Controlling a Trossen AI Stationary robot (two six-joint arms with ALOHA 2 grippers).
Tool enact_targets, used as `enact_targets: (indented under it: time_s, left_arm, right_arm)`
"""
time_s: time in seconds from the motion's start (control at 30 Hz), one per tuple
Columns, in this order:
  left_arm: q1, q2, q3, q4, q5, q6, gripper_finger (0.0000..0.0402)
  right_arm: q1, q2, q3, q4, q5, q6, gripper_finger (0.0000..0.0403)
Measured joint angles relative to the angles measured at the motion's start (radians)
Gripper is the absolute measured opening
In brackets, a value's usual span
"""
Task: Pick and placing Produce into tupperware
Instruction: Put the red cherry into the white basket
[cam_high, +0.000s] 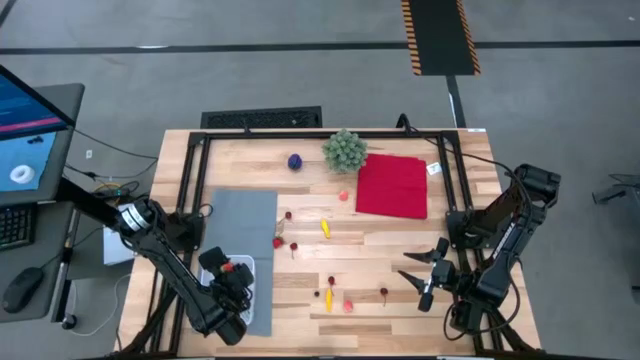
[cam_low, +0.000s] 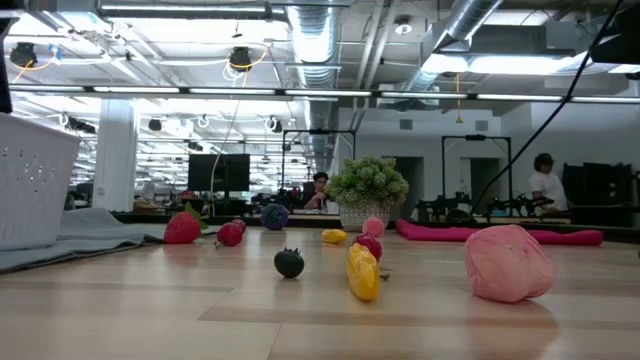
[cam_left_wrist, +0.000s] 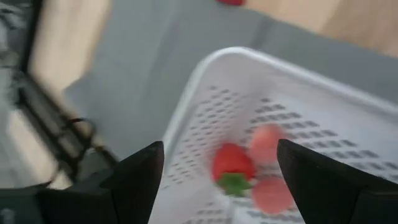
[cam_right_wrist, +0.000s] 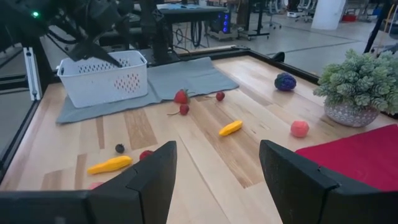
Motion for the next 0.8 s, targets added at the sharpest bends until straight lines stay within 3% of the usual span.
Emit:
enact_targets:
  time_s: [0.13,0.23,0.5,0.7,0.8]
  left_arm:
    - [-0.002,0.0,0.001,-0.042,0.003,-0.015,0.0306]
    - [0.01,0.0,0.022,-0.046,-0.068,0.009,0.0306]
    - [0.021,-0.002,0.254,0.004,-0.549,0.037,0.0306]
    - [0.032,-0.002,0.371,0.368,-0.788,0.446,0.0306]
    - [0.047,-0.002,0.372,0.616,-0.816,0.722,0.0306]
  right_arm:
    - [0.0,0.0,0.0,0.006,0.0,0.0,0.0255]
    - [0.0,0.0,0.0,0.005,0.0,-0.004,0.0255]
    - [-0.032,0.0,0.0,0.006,0.0,-0.008,0.0255]
    - [-0.055,0.0,0.0,0.022,0.0,-0.008,0.0255]
    - [-0.059,0.0,0.0,0.028,0.0,-0.009,0.0255]
